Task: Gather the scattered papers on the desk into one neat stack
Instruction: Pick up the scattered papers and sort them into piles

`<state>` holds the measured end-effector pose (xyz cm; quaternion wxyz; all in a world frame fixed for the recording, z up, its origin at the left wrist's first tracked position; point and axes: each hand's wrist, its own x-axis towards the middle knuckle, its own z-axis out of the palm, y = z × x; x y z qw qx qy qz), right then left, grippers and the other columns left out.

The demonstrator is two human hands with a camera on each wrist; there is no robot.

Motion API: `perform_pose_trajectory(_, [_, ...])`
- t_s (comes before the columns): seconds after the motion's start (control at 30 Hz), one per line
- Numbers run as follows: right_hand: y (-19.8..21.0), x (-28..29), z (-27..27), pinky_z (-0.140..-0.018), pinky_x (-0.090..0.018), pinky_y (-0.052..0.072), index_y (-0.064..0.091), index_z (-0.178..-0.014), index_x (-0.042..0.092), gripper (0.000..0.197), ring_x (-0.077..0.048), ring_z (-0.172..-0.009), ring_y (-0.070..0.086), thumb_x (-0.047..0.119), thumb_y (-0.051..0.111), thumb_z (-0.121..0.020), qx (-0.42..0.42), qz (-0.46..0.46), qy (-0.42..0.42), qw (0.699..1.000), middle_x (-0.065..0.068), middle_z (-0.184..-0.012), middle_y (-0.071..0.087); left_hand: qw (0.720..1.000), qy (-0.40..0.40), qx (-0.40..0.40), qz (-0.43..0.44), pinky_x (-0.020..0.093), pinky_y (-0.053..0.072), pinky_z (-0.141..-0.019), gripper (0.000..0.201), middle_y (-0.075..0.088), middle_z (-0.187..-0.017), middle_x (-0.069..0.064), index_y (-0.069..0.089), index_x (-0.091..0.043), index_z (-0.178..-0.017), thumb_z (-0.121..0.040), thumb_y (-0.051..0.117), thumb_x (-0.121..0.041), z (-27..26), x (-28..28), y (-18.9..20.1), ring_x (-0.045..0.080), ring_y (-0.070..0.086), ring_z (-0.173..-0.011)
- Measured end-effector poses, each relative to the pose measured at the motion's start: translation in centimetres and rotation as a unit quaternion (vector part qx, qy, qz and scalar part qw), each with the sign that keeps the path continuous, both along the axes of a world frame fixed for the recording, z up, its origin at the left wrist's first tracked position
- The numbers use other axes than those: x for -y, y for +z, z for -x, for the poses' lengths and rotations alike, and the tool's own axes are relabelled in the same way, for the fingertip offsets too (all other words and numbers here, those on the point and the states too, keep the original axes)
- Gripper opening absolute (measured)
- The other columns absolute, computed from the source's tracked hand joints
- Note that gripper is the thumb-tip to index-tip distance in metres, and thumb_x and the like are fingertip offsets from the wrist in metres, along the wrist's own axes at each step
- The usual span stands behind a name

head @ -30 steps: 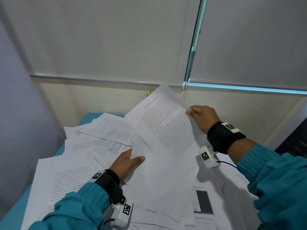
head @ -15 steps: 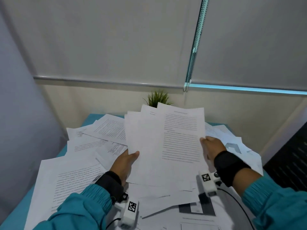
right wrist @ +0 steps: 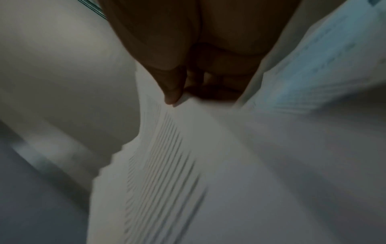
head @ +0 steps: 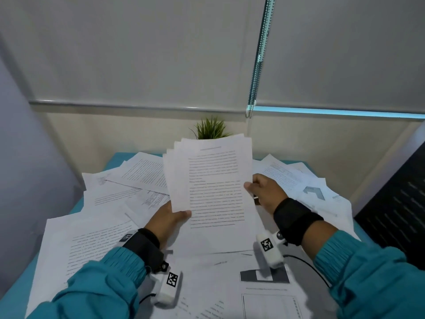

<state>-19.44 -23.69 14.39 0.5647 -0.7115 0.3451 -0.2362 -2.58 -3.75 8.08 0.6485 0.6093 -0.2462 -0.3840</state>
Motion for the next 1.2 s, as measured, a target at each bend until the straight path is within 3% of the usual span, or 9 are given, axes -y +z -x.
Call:
perform_pose_trajectory(0.07, [0.4,1.2,1.0,-0.059,-0.026,0.051,0.057,-0.092,0.008,0.008,-0.021,-0.069,0.057,0.012,0.052,-0.096,-0.003,-0.013,-0.022,1.000,-0.012,-0.085,0.061,0.999,0.034,0.004,-0.009,0.017,0.051,-0.082,0.040,0.066,-0.119,0.005,0.054,-0.005,-0.131,-0.093,0.051,0.010,-0.5,-0.3,-0.2,0.011,0.064,-0.100])
perform_pose_trajectory(0.2, [-1.5,3.4,4.5,-0.064,-0.030,0.052,0.056,-0.092,0.011,0.004,-0.022,-0.076,0.060,0.014,0.055,-0.093,-0.123,-0.020,-0.047,0.991,-0.013,-0.095,0.060,0.995,0.097,-0.022,-0.016,0.038,0.035,-0.111,0.048,0.059,-0.133,0.012,0.048,-0.003,-0.139,-0.094,0.047,0.012,-2.3,-0.6,-1.6,0.027,0.055,-0.118])
perform_pose_trajectory(0.37, [-5.3,4.4,8.8,-0.080,-0.036,0.050,0.050,-0.119,0.011,0.049,-0.027,-0.095,0.059,0.038,0.070,-0.082,-0.342,0.063,0.006,0.938,-0.003,-0.108,0.056,0.991,0.125,-0.054,-0.009,0.034,0.032,-0.109,0.052,0.055,-0.135,0.013,0.045,-0.003,-0.140,-0.093,0.043,0.017,-2.0,-0.5,-2.1,0.027,0.051,-0.119])
perform_pose_trajectory(0.47, [-6.6,4.1,9.9,-0.066,-0.028,0.041,0.045,-0.117,0.007,0.067,-0.025,-0.099,0.053,0.051,0.070,-0.073,-0.453,0.133,0.016,0.882,-0.004,-0.113,0.051,0.991,0.125,-0.044,-0.014,0.035,0.033,-0.108,0.051,0.057,-0.132,0.011,0.047,-0.004,-0.139,-0.092,0.045,0.016,-1.8,-0.6,-1.8,0.027,0.052,-0.119])
perform_pose_trajectory(0.53, [-7.2,3.8,9.9,-0.064,-0.028,0.040,0.041,-0.125,0.004,0.083,-0.027,-0.104,0.054,0.054,0.073,-0.067,-0.475,0.122,0.000,0.871,-0.012,-0.122,0.052,0.991,0.129,-0.032,-0.025,0.037,0.036,-0.107,0.049,0.061,-0.128,0.010,0.052,-0.008,-0.135,-0.090,0.054,0.010,-2.0,-0.9,-1.9,0.029,0.055,-0.118])
perform_pose_trajectory(0.7, [-7.8,3.9,9.4,-0.088,-0.027,0.042,0.038,-0.139,0.003,0.086,-0.029,-0.121,0.051,0.037,0.080,-0.071,-0.394,0.062,-0.012,0.917,-0.011,-0.136,0.050,0.992,0.109,0.016,-0.054,0.049,0.037,-0.110,0.053,0.069,-0.120,0.003,0.061,-0.018,-0.126,-0.074,0.070,-0.016,-3.4,-1.3,-3.1,0.029,0.060,-0.116])
perform_pose_trajectory(0.87, [-6.7,3.4,9.4,-0.071,-0.021,0.043,0.066,-0.104,0.010,0.023,-0.024,-0.100,0.065,0.020,0.070,-0.084,-0.253,0.095,-0.007,0.963,-0.003,-0.103,0.069,0.987,0.132,0.038,-0.080,0.036,0.038,-0.099,0.034,0.065,-0.116,0.006,0.056,-0.015,-0.124,-0.092,0.060,-0.003,-2.5,-1.8,-0.9,0.027,0.057,-0.110])
perform_pose_trajectory(1.07, [-2.8,5.1,9.8,-0.083,-0.021,0.035,0.059,-0.120,0.007,0.029,-0.020,-0.097,0.056,0.015,0.058,-0.092,-0.090,0.150,-0.185,0.967,-0.003,-0.107,0.062,0.986,0.148,0.041,-0.062,0.034,0.039,-0.099,0.037,0.065,-0.116,0.005,0.057,-0.014,-0.125,-0.091,0.059,0.001,-3.8,-1.7,-1.2,0.028,0.057,-0.113])
perform_pose_trajectory(1.2, [-4.3,4.7,9.4,-0.074,-0.026,0.048,0.060,-0.117,0.002,0.030,-0.024,-0.097,0.060,0.014,0.061,-0.090,-0.076,0.019,-0.172,0.982,-0.009,-0.112,0.065,0.983,0.179,0.021,-0.043,0.030,0.036,-0.093,0.039,0.061,-0.117,0.007,0.055,-0.009,-0.128,-0.092,0.053,0.007,-3.6,-1.9,-0.5,0.022,0.057,-0.098])
